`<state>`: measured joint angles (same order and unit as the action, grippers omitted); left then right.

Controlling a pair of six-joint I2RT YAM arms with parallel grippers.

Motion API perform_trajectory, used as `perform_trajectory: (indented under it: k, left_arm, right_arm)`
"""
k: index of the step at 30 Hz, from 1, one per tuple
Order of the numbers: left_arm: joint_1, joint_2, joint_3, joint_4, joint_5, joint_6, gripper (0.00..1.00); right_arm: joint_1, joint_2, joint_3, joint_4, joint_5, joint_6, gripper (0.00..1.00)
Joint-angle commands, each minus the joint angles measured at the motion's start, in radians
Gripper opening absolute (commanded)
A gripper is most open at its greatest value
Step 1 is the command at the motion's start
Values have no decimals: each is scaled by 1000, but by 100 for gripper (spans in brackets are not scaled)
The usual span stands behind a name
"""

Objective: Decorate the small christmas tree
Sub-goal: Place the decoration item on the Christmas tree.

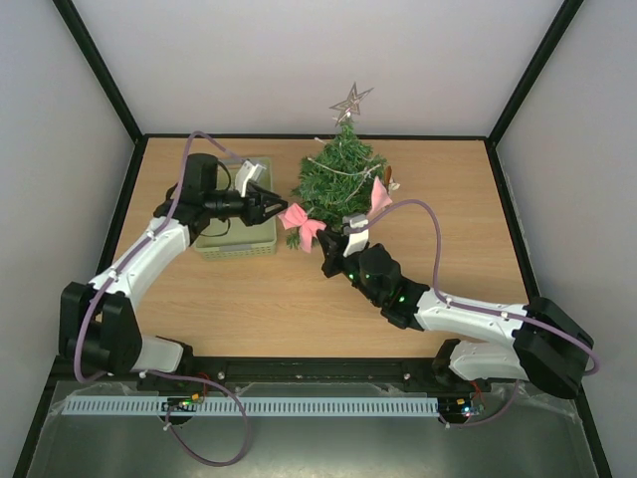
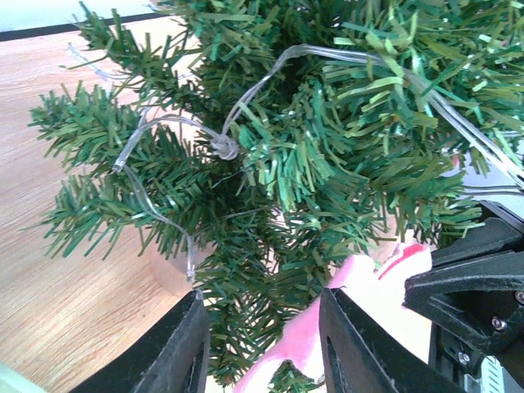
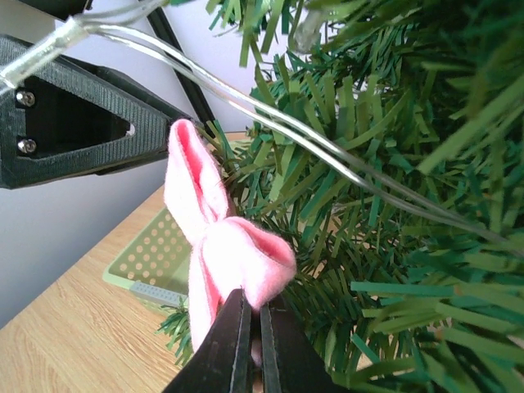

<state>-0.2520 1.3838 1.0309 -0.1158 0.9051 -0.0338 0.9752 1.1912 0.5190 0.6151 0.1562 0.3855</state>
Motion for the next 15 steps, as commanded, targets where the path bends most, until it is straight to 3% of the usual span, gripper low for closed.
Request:
perform_trajectory:
  k: [1, 9, 15]
  left_arm:
    - [4, -59, 8, -19, -71, -34, 39]
    - [-91, -223, -71, 37, -211, -127, 32]
    - [-202, -239, -118, 112, -239, -193, 26]
  right_arm:
    - [-3, 16, 17, 16, 3, 9, 2]
    - [-3, 19, 20, 14, 7, 13, 2]
    - [-3, 23, 17, 21, 19, 22, 2]
